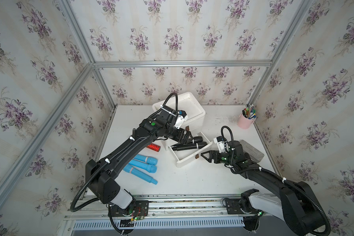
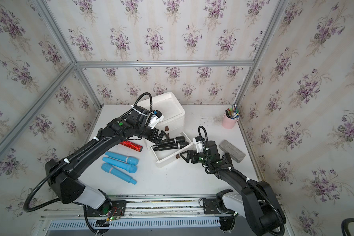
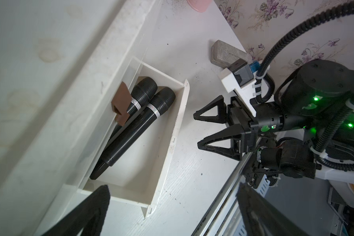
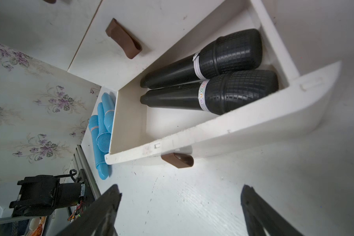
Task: Take the microphone out of the drawer
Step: Adjust the drawer in the storage box.
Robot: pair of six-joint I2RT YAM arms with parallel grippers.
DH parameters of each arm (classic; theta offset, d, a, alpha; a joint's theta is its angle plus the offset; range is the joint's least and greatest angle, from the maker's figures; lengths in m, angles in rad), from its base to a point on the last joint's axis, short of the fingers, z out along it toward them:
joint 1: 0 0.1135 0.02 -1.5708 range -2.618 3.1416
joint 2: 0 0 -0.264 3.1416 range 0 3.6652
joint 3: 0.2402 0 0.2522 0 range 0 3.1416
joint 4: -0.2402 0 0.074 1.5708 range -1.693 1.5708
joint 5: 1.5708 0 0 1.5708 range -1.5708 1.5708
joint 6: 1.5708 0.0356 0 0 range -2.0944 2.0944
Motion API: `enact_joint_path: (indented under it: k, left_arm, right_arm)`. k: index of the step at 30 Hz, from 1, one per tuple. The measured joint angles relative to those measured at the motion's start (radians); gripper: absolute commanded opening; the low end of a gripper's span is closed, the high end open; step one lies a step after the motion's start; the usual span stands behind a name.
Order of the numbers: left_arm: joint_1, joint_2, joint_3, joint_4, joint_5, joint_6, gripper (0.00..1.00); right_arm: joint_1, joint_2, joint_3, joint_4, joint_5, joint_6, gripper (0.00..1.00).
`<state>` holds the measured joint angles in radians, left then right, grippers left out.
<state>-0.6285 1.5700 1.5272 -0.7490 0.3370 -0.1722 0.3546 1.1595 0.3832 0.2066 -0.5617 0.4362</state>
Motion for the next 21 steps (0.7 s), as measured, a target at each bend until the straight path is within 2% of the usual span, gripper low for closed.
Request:
enact_joint_path:
  k: [6, 11, 21]
  left_arm:
    - [-0.011, 0.057, 0.018, 0.048, 0.014, -0.008, 0.99]
    - [-0.01, 0.084, 0.02, 0.072, 0.004, -0.014, 0.99]
    - [-0.01, 0.098, 0.026, 0.08, 0.005, -0.029, 0.99]
  right_arm:
    - [0.025, 0.052, -0.01, 0.034, 0.049, 0.038, 0.87]
    - [0.032, 0.098, -0.087, 0.185, -0.024, 0.043, 0.84]
    - [0.076, 0.301, -0.081, 0.46, -0.135, 0.084, 0.83]
